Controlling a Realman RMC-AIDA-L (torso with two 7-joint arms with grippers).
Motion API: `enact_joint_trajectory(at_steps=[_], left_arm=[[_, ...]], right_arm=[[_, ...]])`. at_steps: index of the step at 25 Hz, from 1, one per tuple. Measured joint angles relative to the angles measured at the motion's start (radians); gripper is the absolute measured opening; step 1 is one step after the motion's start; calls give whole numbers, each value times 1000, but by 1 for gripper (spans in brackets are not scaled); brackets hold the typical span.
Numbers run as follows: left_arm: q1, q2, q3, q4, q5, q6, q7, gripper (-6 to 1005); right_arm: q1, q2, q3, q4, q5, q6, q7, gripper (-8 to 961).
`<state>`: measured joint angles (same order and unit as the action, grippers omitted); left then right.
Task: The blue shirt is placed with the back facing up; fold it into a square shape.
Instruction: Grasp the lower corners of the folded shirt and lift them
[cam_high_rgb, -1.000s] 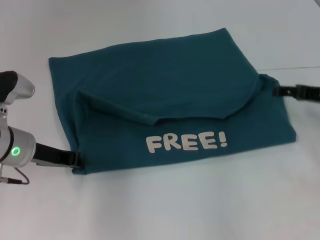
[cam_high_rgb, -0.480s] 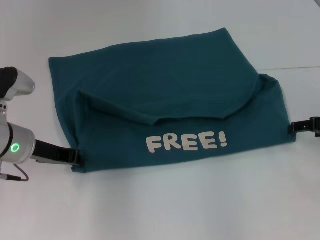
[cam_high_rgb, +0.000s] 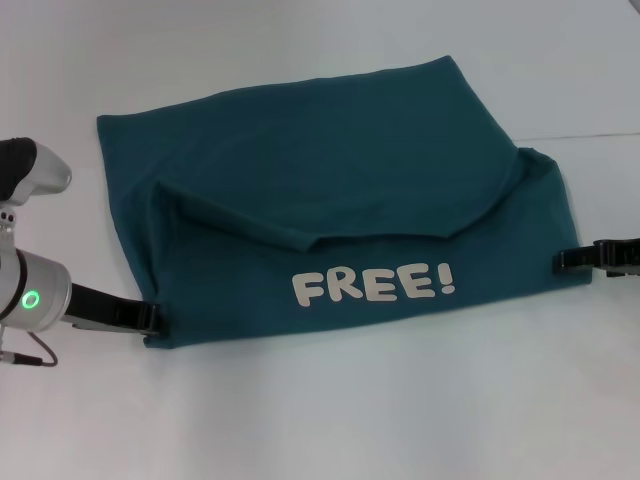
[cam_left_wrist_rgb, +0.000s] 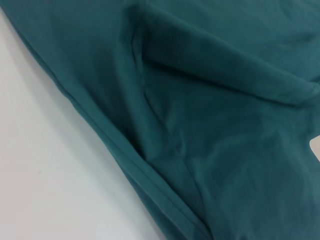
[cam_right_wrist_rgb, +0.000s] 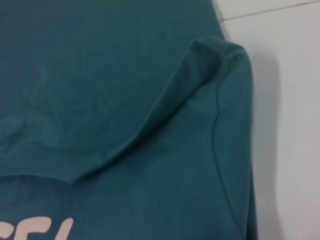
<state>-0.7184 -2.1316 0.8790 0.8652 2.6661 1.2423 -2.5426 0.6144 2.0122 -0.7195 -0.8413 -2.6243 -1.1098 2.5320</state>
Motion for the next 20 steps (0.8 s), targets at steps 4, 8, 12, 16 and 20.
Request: enact_joint_trajectory(at_steps=[4,8,12,16,20], left_arm=[[1,-2,0,0,0,0,1,46],[1,-4,0,0,-1,0,2,46],[2,-4,0,0,-2,0,2,46],[2,-3,0,0,-2,4,2,47],[2,-1,0,0,-2,5,2,48]], right_arm=[[2,2,-10,10,0,6,0,914],[2,7,-16,14,-1,14,0,907],[2,13,-17,23,-2,35,0,879],[9,10,-14,60,-2,60,7,851],[17,4,-14,81,-2,68,4,753]])
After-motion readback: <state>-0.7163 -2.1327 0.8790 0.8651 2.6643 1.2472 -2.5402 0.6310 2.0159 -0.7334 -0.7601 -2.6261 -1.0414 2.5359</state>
